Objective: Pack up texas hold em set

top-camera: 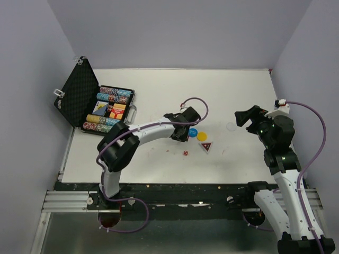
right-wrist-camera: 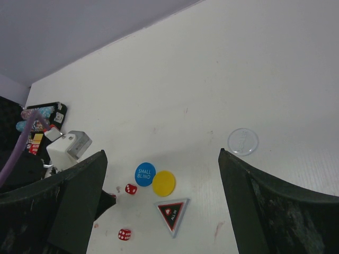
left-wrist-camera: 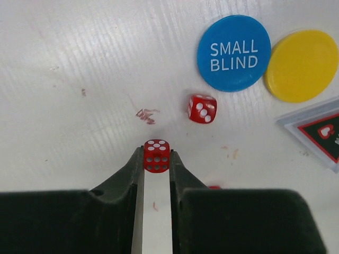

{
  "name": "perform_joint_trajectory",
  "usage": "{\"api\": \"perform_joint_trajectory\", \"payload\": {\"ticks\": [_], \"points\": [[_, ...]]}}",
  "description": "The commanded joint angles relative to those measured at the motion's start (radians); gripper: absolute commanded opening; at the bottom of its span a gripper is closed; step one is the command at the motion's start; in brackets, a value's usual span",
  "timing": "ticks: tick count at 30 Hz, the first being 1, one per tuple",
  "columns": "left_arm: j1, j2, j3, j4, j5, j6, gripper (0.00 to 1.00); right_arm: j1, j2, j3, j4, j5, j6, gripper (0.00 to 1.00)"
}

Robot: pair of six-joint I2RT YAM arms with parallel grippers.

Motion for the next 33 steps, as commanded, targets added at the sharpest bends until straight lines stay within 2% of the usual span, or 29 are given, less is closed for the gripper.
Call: {"api": "perform_joint_trajectory", "payload": {"ticks": [1,5,10,13,17,19,22,24,33], "points": [[0.042,-0.163,-0.058,-0.015,-0.032,0.106,0.13,-0.006,-0.01,0.0,-0.002,-0.021,-0.016,0.94],[0.125,-0.3,-0.154,-0.002,-0.045,0.215,0.12,-0.006,-0.01,0.0,-0.002,-0.019,-0.014,0.94],[0.329,-0.427,-0.227,0.027,-0.014,0.335,0.12,-0.006,-0.008,0.002,-0.002,-0.022,-0.017,0.94],[0.453,-0.453,-0.218,-0.002,0.021,0.373,0.12,-0.006,-0.007,0.004,-0.002,-0.018,-0.017,0.94],[0.545,-0.467,-0.178,-0.054,-0.015,0.482,0.12,-0.006,-0.005,0.002,-0.001,-0.018,-0.016,0.94],[0.606,-0.46,-0.173,-0.036,-0.026,0.525,0.12,-0.006,-0.002,0.0,0.004,-0.022,-0.017,0.94],[0.738,-0.417,-0.167,0.009,0.046,0.521,0.12,-0.006,-0.002,0.004,0.003,-0.026,-0.019,0.94],[0.789,-0.372,-0.158,0.041,0.057,0.53,0.12,-0.006,-0.001,0.008,-0.002,-0.026,-0.019,0.94],[0.906,-0.181,0.023,0.015,0.005,0.588,0.11,-0.006,0.021,0.016,-0.005,-0.027,-0.022,0.94]]}}
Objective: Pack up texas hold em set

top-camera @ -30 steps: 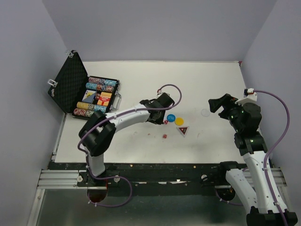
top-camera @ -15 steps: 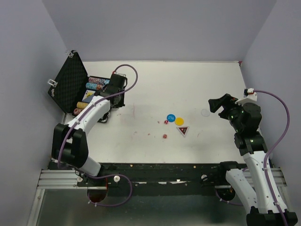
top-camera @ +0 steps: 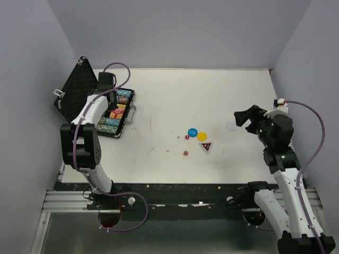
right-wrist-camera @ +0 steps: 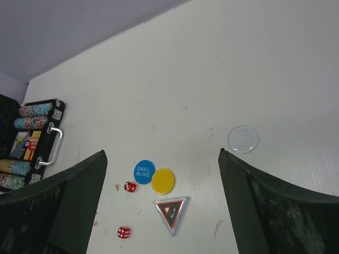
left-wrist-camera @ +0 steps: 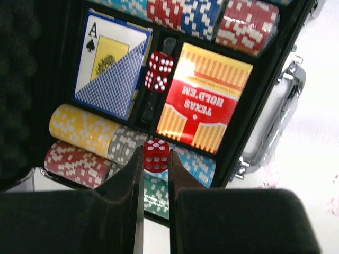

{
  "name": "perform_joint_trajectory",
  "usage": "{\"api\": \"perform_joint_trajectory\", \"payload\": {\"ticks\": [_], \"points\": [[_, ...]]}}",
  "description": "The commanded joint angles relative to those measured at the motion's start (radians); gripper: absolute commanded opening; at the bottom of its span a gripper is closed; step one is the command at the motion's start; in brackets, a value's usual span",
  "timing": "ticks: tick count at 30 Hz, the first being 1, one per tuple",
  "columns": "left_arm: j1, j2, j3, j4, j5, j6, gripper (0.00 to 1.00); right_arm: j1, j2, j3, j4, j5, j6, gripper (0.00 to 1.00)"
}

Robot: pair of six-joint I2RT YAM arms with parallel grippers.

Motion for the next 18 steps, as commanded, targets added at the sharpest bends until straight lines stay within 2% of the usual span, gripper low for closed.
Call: {"api": "perform_joint_trajectory", "payload": {"ticks": [1,8,18], "points": [[0.043,0.089,0.095,0.001,-0.031,0.065,0.12,-0.006,0.007,0.017,-0.007,-0.019,-0.023,0.94],[0.077,0.206,0.187,-0.032,-0.02,0.081,0.13,-0.006,0.026,0.022,-0.01,-0.019,-0.025,0.94],[0.08,0.289,0.23,-0.061,0.015,0.081,0.15,-0.006,0.035,0.019,-0.01,-0.013,-0.026,0.94]]}}
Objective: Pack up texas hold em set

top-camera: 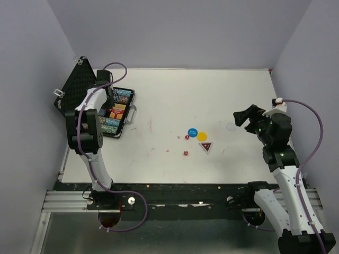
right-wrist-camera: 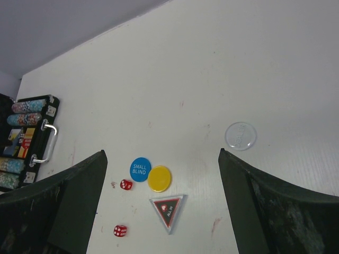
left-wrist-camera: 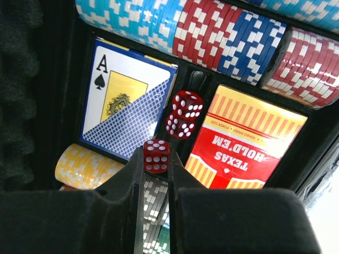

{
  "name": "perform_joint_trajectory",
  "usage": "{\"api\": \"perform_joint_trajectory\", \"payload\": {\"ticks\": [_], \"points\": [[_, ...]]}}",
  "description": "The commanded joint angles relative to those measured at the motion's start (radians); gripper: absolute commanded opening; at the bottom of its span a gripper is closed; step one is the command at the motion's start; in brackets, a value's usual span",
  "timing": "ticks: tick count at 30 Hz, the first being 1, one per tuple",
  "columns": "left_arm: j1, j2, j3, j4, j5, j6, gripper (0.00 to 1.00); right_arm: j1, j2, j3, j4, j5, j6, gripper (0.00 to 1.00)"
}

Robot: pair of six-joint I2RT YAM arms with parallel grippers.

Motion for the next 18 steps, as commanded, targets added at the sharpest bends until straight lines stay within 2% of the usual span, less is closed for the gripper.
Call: {"api": "perform_joint_trajectory", "payload": {"ticks": [1,18], "points": [[0.004,0.029,0.026,-0.031,0.021,0.013,0.16,-0.006,0.005,0.019,-0.01,-0.011,-0.018,0.94],[-0.012,0.035,0.029,-0.069,0.02,0.013,0.22,-0.006,-0.003,0.017,-0.013,-0.006,-0.017,0.94]]}}
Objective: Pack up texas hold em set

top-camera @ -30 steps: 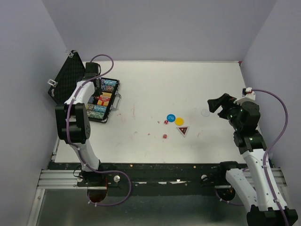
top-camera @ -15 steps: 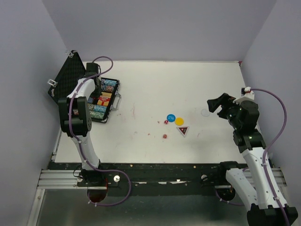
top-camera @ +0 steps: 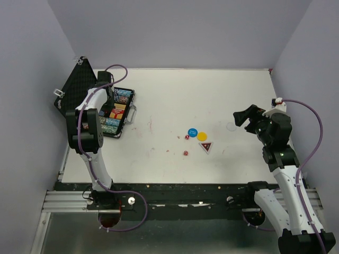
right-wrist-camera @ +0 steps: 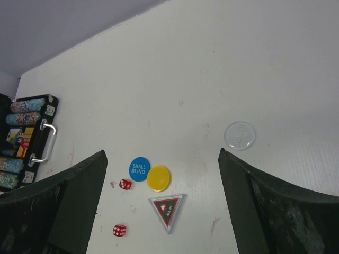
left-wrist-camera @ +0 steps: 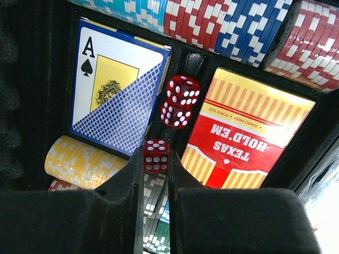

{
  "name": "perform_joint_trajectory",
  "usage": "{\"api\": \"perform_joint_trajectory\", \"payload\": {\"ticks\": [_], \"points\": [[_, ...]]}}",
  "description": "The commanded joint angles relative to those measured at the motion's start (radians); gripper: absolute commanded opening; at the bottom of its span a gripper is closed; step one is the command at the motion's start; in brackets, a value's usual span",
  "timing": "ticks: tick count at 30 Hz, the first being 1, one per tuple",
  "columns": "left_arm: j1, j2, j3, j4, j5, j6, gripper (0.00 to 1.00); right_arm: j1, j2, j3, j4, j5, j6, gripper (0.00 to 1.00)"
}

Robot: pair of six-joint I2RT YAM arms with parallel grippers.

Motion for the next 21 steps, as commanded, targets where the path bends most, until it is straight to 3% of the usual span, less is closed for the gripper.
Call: {"api": "perform_joint_trajectory", "payload": {"ticks": [1,21], "points": [[-0.008,0.015,0.026,-0.024,0.011,0.009,0.23,-0.006,-0.006,0.019,-0.011,-0.006,-0.014,0.94],[-0.011,0.009,0.026,-0.019,-0.008,0.009,0.39,-0.007,-0.005,0.017,-0.011,-0.008,-0.014,0.94]]}}
